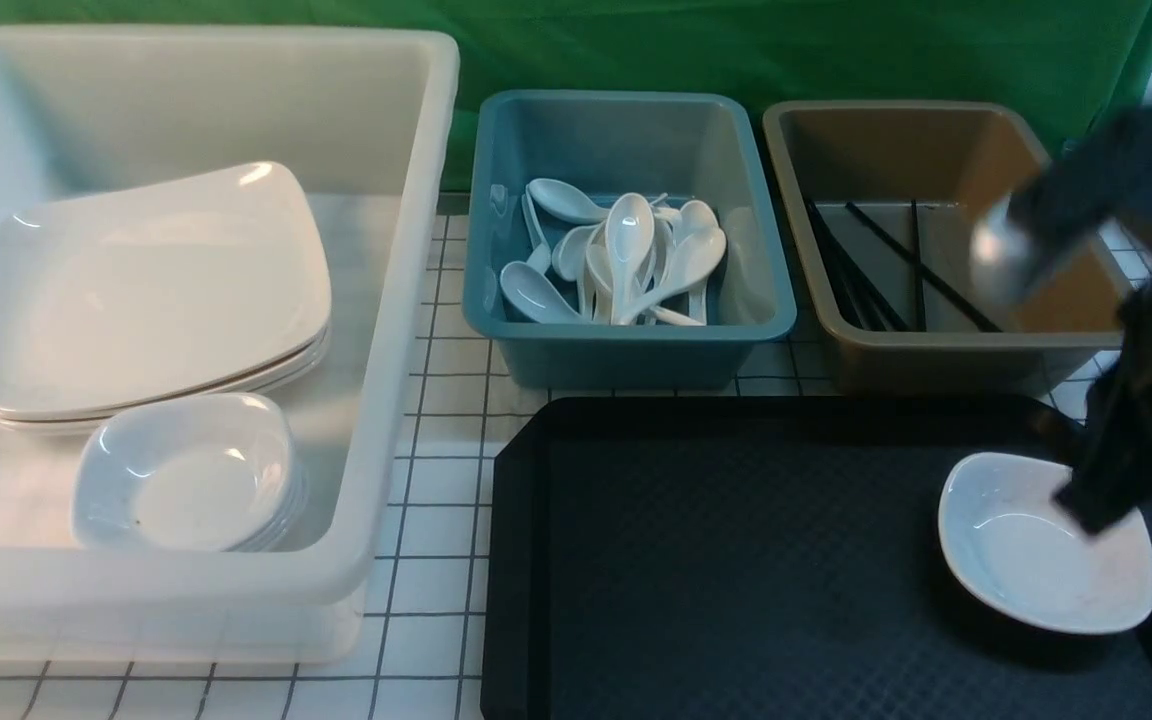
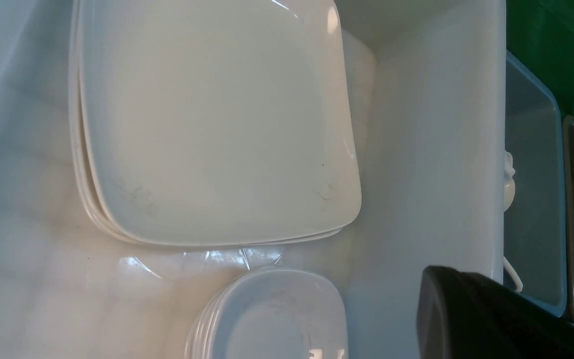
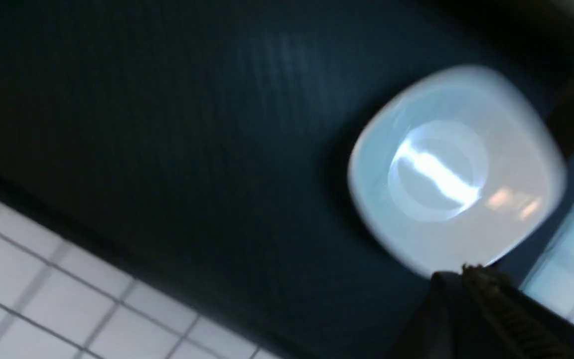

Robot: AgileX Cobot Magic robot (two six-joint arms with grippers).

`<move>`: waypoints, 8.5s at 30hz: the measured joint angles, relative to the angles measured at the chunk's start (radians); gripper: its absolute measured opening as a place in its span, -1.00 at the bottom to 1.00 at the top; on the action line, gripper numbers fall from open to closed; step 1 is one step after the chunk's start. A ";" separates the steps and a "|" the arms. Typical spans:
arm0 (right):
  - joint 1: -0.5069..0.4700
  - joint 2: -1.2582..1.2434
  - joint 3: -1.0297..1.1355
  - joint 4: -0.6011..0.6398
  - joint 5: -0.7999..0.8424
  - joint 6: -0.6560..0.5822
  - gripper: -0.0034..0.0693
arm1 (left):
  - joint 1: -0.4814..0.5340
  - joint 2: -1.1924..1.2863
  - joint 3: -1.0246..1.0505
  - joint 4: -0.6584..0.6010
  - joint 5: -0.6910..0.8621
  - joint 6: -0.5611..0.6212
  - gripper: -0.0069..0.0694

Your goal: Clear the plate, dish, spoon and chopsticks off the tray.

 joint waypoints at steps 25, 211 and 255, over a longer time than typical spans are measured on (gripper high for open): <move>0.013 0.355 0.308 -0.461 -0.413 0.138 0.30 | -0.314 0.000 0.000 -0.016 -0.009 0.061 -0.81; 0.530 -0.919 0.595 0.046 -0.767 0.195 -0.66 | -0.279 -0.123 -0.080 0.214 -0.024 -0.094 -0.81; -0.398 -1.364 1.138 0.059 -0.823 0.195 -0.38 | -1.104 -0.443 0.112 0.518 -0.029 -0.274 -0.81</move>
